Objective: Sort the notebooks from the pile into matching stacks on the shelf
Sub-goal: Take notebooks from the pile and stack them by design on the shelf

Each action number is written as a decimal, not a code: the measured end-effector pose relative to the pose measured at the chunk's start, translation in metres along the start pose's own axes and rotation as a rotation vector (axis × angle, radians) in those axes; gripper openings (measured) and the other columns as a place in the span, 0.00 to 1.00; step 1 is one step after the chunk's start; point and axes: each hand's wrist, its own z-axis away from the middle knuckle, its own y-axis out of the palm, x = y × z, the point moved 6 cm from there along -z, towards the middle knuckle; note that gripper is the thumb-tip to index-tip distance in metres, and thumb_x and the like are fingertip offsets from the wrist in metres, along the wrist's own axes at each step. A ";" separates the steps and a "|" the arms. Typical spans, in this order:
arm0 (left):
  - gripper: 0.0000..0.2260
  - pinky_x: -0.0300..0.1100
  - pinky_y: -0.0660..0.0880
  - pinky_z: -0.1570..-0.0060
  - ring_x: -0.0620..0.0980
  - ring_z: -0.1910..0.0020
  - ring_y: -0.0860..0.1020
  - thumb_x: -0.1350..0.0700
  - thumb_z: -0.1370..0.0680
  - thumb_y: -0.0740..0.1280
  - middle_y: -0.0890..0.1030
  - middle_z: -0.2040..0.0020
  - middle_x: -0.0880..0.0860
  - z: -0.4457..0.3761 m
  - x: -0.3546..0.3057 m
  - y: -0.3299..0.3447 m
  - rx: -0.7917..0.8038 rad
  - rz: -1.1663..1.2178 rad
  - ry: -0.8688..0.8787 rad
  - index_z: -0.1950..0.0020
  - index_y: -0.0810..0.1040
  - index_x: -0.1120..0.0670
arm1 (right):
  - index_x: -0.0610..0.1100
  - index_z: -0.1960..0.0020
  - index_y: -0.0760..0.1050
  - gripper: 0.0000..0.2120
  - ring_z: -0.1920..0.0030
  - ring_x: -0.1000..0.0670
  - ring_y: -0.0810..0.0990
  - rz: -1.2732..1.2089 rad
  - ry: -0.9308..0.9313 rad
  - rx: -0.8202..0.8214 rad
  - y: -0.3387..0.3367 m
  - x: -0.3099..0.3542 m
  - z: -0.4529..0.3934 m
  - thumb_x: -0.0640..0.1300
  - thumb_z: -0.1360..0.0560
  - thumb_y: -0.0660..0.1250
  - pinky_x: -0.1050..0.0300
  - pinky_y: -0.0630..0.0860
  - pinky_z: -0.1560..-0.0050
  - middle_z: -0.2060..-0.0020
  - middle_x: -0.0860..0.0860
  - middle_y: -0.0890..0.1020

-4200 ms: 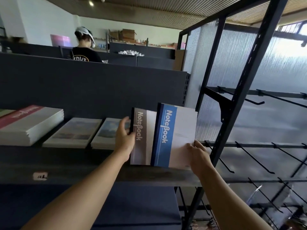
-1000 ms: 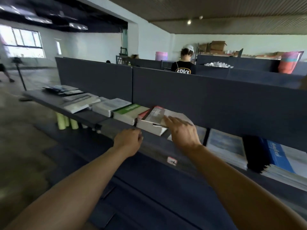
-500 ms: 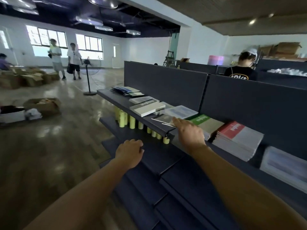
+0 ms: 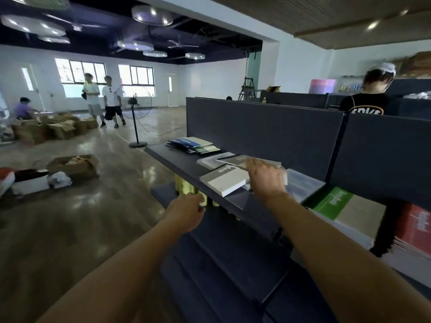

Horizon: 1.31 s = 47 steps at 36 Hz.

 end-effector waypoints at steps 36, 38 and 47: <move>0.13 0.46 0.66 0.38 0.52 0.37 0.71 0.51 0.19 0.60 0.75 0.38 0.51 -0.293 0.209 0.031 0.074 0.116 0.320 0.35 0.72 0.50 | 0.46 0.48 0.77 0.34 0.53 0.47 0.77 0.167 0.356 0.606 0.182 0.107 -0.219 0.70 0.24 0.43 0.54 0.69 0.57 0.50 0.48 0.80; 0.13 0.46 0.66 0.38 0.52 0.36 0.71 0.51 0.19 0.60 0.75 0.37 0.50 -0.310 0.219 0.035 0.075 0.120 0.315 0.35 0.72 0.50 | 0.48 0.44 0.77 0.32 0.49 0.48 0.77 0.170 0.363 0.586 0.194 0.115 -0.232 0.69 0.23 0.45 0.54 0.68 0.57 0.47 0.49 0.80; 0.15 0.47 0.66 0.37 0.53 0.34 0.70 0.51 0.19 0.60 0.74 0.35 0.51 -0.397 0.249 0.045 0.037 0.076 0.301 0.33 0.72 0.49 | 0.46 0.39 0.74 0.23 0.42 0.45 0.76 0.081 0.355 0.532 0.263 0.131 -0.304 0.61 0.20 0.52 0.54 0.69 0.53 0.41 0.47 0.78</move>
